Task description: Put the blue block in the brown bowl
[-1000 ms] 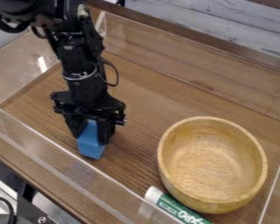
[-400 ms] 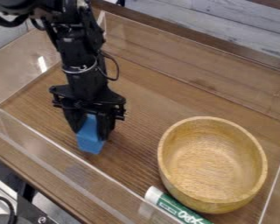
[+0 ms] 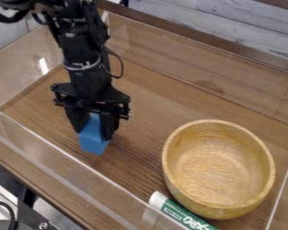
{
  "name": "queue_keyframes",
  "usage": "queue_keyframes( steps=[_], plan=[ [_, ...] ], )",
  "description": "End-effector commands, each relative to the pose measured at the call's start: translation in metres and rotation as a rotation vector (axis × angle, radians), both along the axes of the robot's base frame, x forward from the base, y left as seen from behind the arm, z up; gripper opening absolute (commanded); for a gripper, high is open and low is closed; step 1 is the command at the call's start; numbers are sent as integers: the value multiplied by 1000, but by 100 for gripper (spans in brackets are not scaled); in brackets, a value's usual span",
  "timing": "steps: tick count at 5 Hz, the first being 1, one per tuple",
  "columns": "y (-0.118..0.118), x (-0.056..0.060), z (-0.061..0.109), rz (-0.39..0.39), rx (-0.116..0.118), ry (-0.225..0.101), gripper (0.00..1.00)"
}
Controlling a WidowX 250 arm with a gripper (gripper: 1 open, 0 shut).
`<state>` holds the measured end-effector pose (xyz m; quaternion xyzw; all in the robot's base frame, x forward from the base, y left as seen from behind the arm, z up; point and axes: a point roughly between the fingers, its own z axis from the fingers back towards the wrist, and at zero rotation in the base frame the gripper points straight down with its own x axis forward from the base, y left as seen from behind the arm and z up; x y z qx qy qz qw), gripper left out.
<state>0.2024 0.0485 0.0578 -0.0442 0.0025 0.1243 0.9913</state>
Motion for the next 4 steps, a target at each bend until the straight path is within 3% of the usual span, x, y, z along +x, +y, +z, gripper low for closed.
queue_keyframes(
  steps=[1,4],
  plan=[
    [0,10,16,-6,21,-49,0],
    [-9,11,26,-36,22,-58,0]
  ],
)
